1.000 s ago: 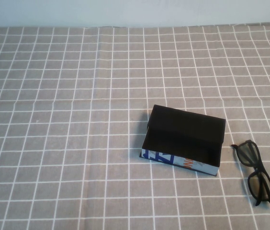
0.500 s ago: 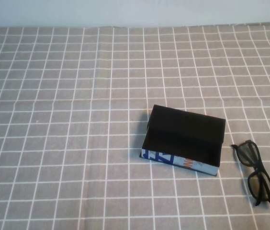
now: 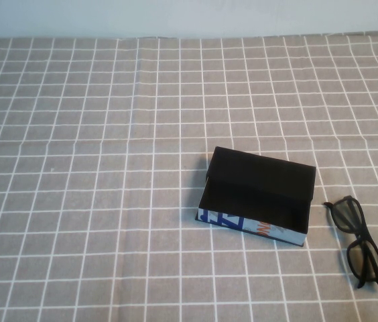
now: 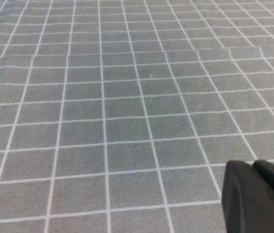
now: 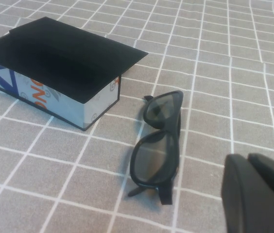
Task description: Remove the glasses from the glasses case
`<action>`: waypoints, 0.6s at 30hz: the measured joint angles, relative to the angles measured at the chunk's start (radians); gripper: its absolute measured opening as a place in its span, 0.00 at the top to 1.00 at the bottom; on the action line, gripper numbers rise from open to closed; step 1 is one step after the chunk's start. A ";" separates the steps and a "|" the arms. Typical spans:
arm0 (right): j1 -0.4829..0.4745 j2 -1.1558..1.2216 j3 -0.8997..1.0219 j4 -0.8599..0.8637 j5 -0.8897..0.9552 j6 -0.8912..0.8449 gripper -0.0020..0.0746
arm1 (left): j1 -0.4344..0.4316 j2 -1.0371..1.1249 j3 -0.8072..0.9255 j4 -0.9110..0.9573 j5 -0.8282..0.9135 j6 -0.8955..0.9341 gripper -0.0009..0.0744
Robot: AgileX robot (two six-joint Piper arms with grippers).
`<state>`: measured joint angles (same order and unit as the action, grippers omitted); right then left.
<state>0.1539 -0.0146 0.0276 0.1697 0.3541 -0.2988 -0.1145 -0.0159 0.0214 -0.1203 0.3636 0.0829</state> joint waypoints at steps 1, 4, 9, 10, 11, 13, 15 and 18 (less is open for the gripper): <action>0.000 0.000 0.000 0.000 0.000 0.000 1.00 | 0.000 0.000 0.000 0.000 0.000 0.000 0.99; 0.000 0.000 0.000 0.000 -0.004 0.000 1.00 | 0.000 0.000 0.000 0.000 0.000 0.000 0.99; 0.000 0.000 0.000 0.004 -0.010 0.000 1.00 | 0.000 0.000 0.000 0.000 0.000 0.000 0.99; 0.000 0.000 0.000 0.006 -0.012 0.000 1.00 | 0.000 0.000 0.000 0.000 0.000 0.000 0.99; 0.000 0.000 0.000 0.006 -0.013 0.000 1.00 | 0.000 0.000 0.000 0.000 0.000 0.000 0.99; 0.000 0.000 0.000 0.008 -0.013 0.000 1.00 | 0.000 0.000 0.000 0.000 0.000 0.000 0.99; 0.000 0.000 0.000 0.008 -0.013 0.000 1.00 | 0.000 0.000 0.000 0.000 0.000 0.000 0.99; 0.000 0.000 0.000 0.008 -0.013 0.000 1.00 | 0.000 0.000 0.000 0.000 0.000 0.000 0.99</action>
